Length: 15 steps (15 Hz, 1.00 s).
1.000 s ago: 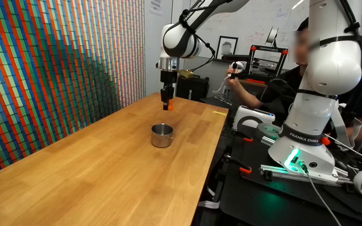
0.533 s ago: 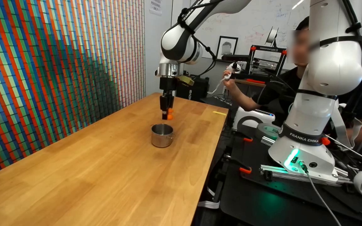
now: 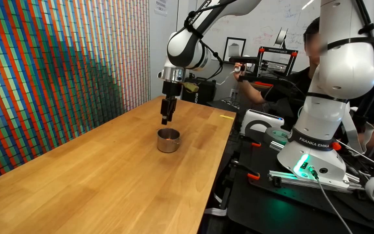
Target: Pick up the rubber duck and put it in the cup
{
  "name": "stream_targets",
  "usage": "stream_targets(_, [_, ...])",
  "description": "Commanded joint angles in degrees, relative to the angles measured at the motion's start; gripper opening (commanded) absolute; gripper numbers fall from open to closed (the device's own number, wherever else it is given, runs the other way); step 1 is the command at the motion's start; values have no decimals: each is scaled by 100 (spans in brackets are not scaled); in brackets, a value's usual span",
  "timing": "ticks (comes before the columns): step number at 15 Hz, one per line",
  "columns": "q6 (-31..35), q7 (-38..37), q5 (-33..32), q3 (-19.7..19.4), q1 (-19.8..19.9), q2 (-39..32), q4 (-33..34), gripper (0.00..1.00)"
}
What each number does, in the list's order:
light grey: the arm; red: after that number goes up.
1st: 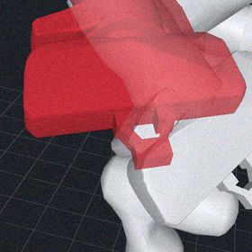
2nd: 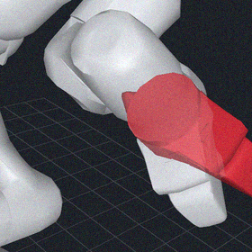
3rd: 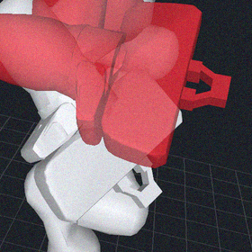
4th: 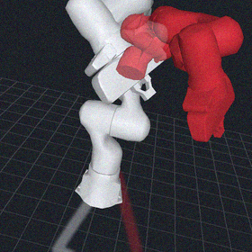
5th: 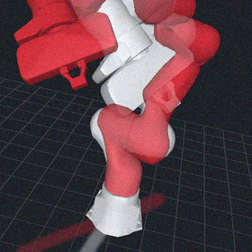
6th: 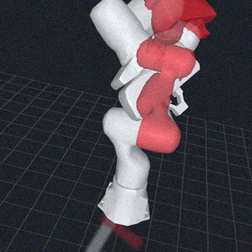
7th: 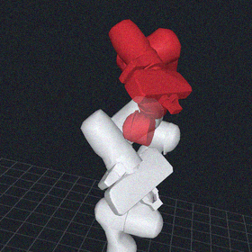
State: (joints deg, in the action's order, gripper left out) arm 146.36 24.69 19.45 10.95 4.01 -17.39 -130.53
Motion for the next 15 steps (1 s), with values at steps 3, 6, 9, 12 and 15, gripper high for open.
stream_targets(3, [-236,-334,-866,-320,-136,677,15,100])
stream_targets(6, [-884,-957,-1971,-709,-239,980,125,100])
stream_targets(9, [-1694,-1072,-2421,-876,-200,1320,299,100])
stream_targets(12, [-1696,-919,-2328,-921,-193,1257,312,100])
stream_targets(15, [-1843,-927,-2359,-949,-195,1386,326,100])
